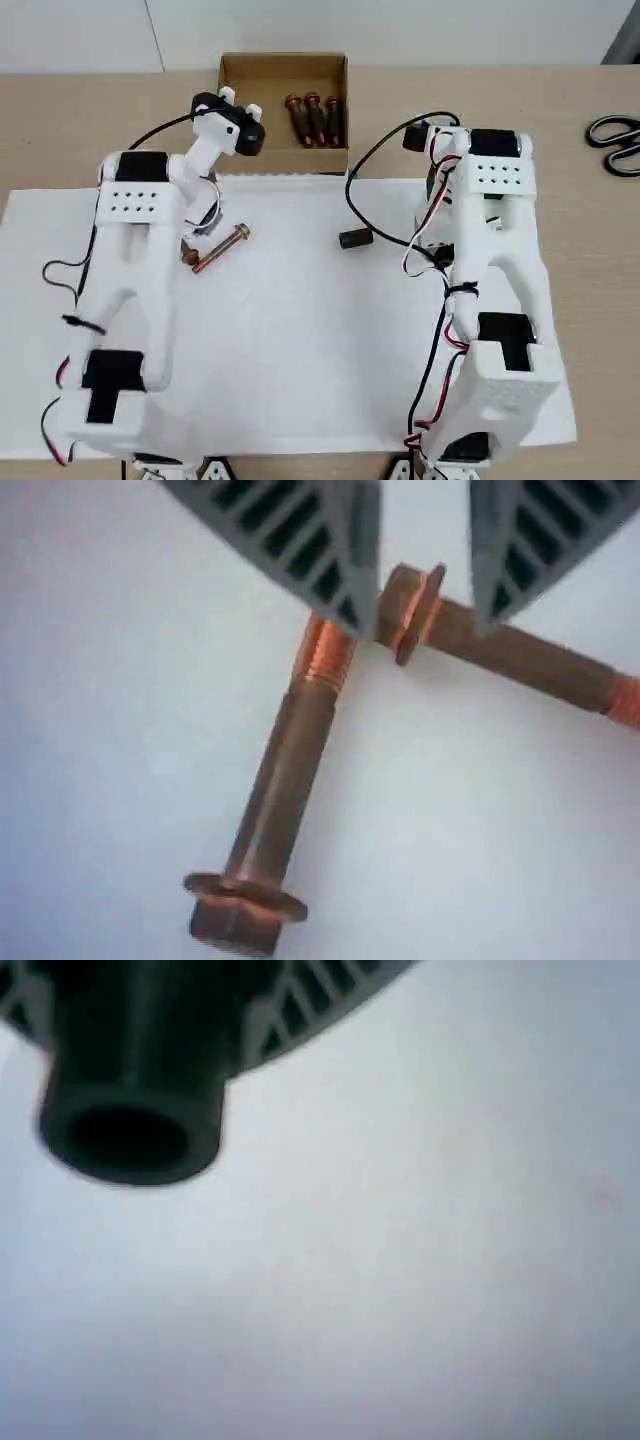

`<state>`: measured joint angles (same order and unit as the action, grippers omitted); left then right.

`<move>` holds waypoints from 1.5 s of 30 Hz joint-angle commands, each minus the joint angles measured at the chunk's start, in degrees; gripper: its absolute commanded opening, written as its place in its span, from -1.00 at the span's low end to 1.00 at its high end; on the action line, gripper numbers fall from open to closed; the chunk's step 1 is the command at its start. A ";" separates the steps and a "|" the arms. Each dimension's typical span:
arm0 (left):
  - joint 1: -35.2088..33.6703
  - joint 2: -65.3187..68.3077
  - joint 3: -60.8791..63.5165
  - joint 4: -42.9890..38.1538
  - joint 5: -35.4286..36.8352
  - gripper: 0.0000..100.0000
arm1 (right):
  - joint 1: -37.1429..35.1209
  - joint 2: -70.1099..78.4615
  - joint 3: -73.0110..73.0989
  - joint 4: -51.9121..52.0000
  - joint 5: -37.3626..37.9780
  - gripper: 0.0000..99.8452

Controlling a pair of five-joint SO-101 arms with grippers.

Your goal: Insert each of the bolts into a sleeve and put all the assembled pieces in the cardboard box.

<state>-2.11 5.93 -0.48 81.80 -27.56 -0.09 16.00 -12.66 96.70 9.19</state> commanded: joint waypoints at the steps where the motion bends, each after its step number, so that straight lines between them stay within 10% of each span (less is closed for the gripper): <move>1: 0.18 2.20 -5.41 0.53 -1.14 -0.79 | 0.84 -3.74 1.05 0.31 0.62 -0.99; 45: 4.66 21.01 -13.85 1.05 -5.80 -0.75 | 0.75 -3.74 4.22 -0.92 0.62 -0.99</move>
<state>2.64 27.03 -12.18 83.12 -33.27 0.18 16.00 -8.18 96.18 9.19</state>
